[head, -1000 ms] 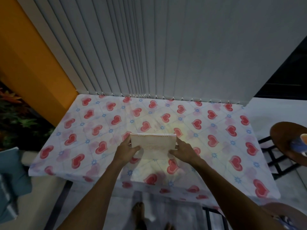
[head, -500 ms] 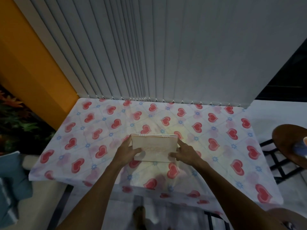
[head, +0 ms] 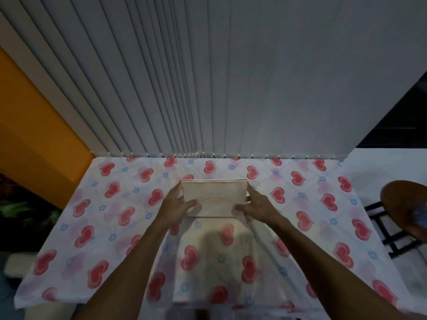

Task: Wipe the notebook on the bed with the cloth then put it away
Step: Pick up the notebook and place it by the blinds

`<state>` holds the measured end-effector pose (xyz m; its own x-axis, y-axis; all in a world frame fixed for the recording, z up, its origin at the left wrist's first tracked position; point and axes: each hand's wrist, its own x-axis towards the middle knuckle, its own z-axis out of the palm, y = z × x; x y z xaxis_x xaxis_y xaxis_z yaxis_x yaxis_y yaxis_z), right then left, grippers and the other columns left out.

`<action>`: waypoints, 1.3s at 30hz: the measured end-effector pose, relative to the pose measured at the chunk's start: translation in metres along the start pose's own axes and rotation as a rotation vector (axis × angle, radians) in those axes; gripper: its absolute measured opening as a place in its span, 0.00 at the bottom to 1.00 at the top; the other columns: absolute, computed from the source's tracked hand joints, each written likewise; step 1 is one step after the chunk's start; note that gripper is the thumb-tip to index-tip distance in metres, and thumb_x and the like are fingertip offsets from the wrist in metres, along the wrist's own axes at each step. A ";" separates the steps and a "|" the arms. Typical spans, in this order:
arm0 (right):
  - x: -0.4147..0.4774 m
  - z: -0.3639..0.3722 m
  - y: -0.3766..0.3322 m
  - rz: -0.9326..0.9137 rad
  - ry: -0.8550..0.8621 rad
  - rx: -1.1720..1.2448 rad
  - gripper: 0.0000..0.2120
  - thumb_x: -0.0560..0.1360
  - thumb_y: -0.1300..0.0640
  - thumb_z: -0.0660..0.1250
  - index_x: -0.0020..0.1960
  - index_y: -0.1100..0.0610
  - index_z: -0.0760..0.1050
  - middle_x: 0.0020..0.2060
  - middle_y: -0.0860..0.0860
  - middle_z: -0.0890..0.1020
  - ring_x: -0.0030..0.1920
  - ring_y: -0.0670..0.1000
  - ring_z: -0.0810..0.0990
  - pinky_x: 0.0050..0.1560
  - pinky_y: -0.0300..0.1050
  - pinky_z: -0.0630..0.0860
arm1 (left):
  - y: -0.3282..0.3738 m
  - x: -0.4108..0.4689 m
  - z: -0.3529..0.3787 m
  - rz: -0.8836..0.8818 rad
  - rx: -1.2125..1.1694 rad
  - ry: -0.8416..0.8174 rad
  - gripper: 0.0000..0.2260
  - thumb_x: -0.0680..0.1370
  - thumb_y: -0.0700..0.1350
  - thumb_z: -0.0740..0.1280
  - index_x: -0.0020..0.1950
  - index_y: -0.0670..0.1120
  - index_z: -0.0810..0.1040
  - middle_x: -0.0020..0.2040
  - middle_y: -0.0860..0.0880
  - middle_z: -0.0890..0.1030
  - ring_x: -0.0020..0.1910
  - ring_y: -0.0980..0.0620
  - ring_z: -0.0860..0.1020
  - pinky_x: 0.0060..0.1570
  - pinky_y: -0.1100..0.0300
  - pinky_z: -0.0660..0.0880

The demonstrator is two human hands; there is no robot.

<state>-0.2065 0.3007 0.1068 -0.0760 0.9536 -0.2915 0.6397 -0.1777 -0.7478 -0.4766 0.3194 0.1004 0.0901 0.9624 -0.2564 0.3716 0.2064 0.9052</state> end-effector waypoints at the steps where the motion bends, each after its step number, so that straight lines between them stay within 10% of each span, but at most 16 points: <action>1: 0.010 -0.001 -0.005 0.002 0.007 0.010 0.37 0.76 0.54 0.74 0.78 0.50 0.56 0.68 0.55 0.78 0.63 0.59 0.81 0.61 0.57 0.80 | 0.002 0.013 -0.005 0.011 -0.003 -0.010 0.22 0.75 0.42 0.76 0.64 0.56 0.75 0.59 0.56 0.82 0.57 0.53 0.79 0.52 0.62 0.78; 12: 0.139 -0.016 -0.032 0.110 0.064 -0.004 0.39 0.75 0.51 0.74 0.79 0.49 0.56 0.63 0.56 0.82 0.38 0.43 0.81 0.30 0.31 0.72 | 0.014 0.157 -0.046 0.053 -0.021 -0.076 0.21 0.71 0.40 0.78 0.54 0.61 0.75 0.51 0.62 0.83 0.52 0.62 0.81 0.40 0.70 0.79; 25: 0.215 -0.020 -0.033 0.217 0.081 -0.003 0.39 0.75 0.48 0.74 0.78 0.46 0.55 0.64 0.56 0.80 0.45 0.55 0.86 0.33 0.42 0.81 | -0.004 0.232 -0.037 0.064 -0.111 -0.086 0.31 0.71 0.33 0.78 0.70 0.41 0.69 0.67 0.41 0.77 0.65 0.42 0.78 0.64 0.40 0.77; 39: 0.221 -0.011 -0.026 0.258 0.083 0.074 0.38 0.75 0.50 0.74 0.77 0.47 0.55 0.66 0.57 0.78 0.47 0.56 0.86 0.43 0.51 0.85 | -0.013 0.248 -0.031 0.112 0.052 -0.064 0.40 0.68 0.39 0.81 0.75 0.42 0.64 0.70 0.41 0.73 0.68 0.40 0.74 0.66 0.40 0.74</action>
<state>-0.2312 0.5188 0.0683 0.1473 0.8904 -0.4307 0.5719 -0.4319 -0.6974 -0.4875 0.5609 0.0354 0.1920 0.9652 -0.1776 0.4031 0.0874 0.9110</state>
